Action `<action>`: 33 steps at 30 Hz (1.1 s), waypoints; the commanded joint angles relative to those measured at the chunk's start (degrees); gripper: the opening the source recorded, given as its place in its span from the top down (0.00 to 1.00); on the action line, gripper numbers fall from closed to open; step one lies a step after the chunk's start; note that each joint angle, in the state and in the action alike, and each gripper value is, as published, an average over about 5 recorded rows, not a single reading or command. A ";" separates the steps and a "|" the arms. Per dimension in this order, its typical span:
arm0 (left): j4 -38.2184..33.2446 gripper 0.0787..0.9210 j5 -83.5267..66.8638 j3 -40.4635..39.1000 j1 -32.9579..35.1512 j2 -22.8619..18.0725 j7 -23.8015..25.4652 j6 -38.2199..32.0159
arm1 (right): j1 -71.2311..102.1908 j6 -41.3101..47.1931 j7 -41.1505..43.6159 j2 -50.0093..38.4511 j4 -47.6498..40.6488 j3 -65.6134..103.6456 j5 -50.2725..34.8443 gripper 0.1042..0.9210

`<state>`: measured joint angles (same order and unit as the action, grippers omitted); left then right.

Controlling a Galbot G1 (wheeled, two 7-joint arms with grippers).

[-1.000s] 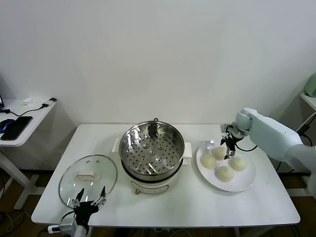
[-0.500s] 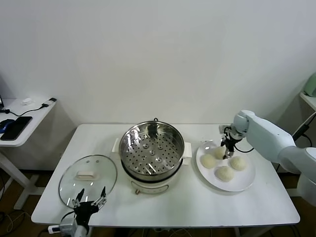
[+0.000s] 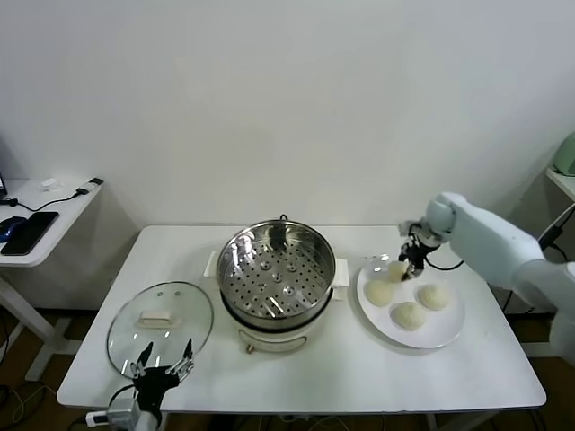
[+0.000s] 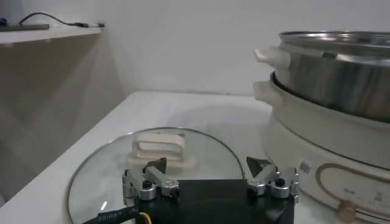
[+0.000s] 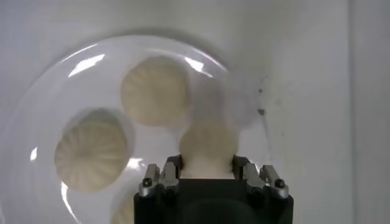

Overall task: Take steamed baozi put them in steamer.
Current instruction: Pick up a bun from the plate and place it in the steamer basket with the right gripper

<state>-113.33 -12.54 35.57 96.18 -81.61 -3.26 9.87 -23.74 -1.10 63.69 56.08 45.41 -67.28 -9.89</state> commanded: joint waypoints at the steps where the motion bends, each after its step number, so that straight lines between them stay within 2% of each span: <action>1: -1.11 0.12 0.16 -0.31 0.23 0.04 -0.02 0.05 | -18.80 -5.30 0.40 -1.11 10.90 -12.69 -8.57 0.44; 4: -1.10 0.12 0.31 -0.63 0.37 0.13 -0.03 -0.03 | -26.23 -9.44 -0.45 1.49 19.47 -17.08 -13.05 0.44; 7: -0.93 0.12 0.42 -0.93 0.25 0.12 -0.06 -0.14 | -29.41 -13.26 -1.24 4.87 28.12 -18.76 -14.05 0.44; 10: -0.75 0.12 0.49 -1.15 -0.18 0.06 -0.08 -0.15 | -28.51 -17.33 -2.11 8.61 34.06 -18.97 -12.58 0.44; 13: -0.80 0.12 0.60 -1.21 -0.55 0.19 -0.06 -0.15 | -24.74 -23.85 -2.81 12.30 35.45 -18.49 -7.47 0.44; 16: -1.00 0.12 0.57 -1.10 -0.70 0.36 -0.05 -0.17 | -19.21 -31.05 -2.83 15.89 30.30 -16.94 0.64 0.44; 24: -1.06 0.12 0.35 -1.28 -0.68 -0.02 -0.18 -0.19 | -5.54 -44.72 -2.59 25.22 5.84 -6.11 22.23 0.44; 28: -1.10 0.12 0.25 -1.32 -0.70 -0.08 -0.22 -0.17 | -2.07 -47.65 -3.36 29.58 -3.63 -1.96 25.77 0.44; 33: -1.15 0.12 -0.02 -1.26 -0.81 -0.02 -0.25 -0.10 | 0.51 -48.90 -3.97 32.48 -9.38 0.38 27.30 0.44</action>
<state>-114.42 -12.39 34.27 95.47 -81.67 -3.51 9.67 -28.16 -42.86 60.28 82.24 46.64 -71.36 9.46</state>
